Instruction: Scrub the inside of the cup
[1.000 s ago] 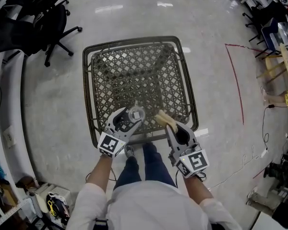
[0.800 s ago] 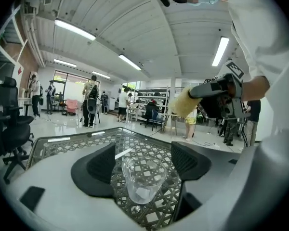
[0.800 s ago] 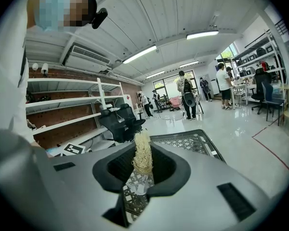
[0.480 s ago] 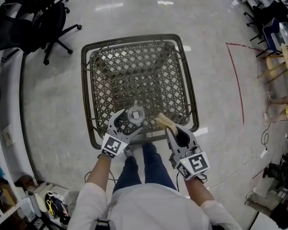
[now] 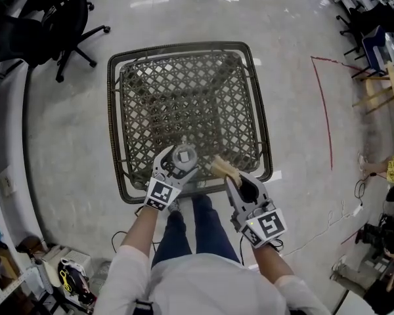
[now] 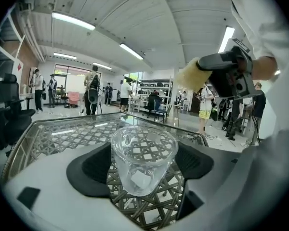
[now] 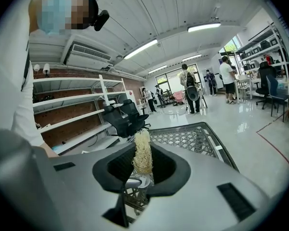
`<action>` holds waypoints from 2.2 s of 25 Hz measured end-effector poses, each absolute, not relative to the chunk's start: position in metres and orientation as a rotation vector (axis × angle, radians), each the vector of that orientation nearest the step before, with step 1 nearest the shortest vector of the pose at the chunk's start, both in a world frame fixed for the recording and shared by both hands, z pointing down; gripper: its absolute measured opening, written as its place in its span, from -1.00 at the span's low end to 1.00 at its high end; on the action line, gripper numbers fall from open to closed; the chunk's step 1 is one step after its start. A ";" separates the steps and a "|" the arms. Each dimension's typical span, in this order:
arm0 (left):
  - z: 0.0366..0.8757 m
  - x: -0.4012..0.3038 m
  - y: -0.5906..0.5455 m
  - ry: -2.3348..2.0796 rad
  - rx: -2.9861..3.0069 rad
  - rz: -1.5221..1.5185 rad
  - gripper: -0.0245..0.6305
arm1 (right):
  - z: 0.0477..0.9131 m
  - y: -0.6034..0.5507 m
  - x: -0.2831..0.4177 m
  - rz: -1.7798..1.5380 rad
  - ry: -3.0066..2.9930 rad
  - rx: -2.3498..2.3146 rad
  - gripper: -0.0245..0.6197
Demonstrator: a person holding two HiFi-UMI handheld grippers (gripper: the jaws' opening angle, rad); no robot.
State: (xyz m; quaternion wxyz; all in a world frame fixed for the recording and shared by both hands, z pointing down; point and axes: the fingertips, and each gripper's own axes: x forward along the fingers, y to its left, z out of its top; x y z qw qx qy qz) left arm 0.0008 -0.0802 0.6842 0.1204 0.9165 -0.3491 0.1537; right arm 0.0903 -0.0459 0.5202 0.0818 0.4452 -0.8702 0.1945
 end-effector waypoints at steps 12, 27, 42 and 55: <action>0.714 0.015 -0.091 -1.029 2.667 0.528 0.27 | 0.532 -0.049 0.098 0.602 -2.581 1.316 -0.66; 0.721 0.020 -0.098 -1.037 2.650 0.542 0.27 | 0.543 -0.049 0.096 0.639 -2.577 1.262 -0.66; 0.719 0.022 -0.098 -0.993 2.652 0.572 0.27 | 0.536 -0.051 0.089 0.617 -2.595 1.248 -0.66; 0.626 0.013 -0.119 -1.030 2.762 0.571 0.27 | 0.479 -0.060 0.078 0.543 -2.705 1.241 -0.66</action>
